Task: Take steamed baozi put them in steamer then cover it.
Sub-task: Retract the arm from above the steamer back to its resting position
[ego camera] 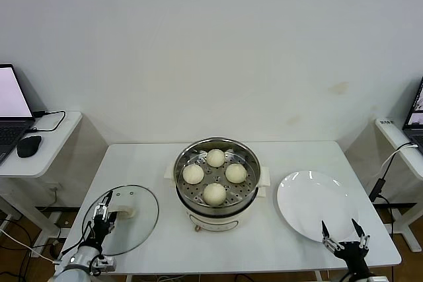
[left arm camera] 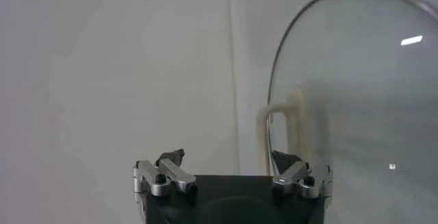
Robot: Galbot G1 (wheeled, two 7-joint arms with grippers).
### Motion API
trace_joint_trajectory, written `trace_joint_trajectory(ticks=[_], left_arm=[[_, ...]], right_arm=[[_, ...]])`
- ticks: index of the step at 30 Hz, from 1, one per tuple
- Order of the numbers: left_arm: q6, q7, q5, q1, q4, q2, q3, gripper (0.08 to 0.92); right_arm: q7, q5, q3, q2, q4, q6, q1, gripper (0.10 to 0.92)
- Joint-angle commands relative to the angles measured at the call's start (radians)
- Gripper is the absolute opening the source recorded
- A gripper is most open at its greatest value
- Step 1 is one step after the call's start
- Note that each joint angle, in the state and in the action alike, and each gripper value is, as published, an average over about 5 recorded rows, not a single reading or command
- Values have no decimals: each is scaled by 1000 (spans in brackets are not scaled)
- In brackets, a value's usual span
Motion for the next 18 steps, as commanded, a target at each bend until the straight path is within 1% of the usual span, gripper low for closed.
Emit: trace_joint_trajectory(ticks=[1,6,9,18], left_arm=[[-2,0,7,-72,57,-2,8,823],[-5,1,-1,-74,64,-3,11,822],[-6,2,-4,-71,69,-4,16,782],[-22,-18,-19,-71,84,-14,18,525]], right_arm=[[-1,-4,1,4,-3,1,-3,822],[-2,-7,-3,6,-3,2,-3,823],[-2,-9,-8,9,-4,2,-4,823],[-7,-14,-14,8,0,3,-9,823]])
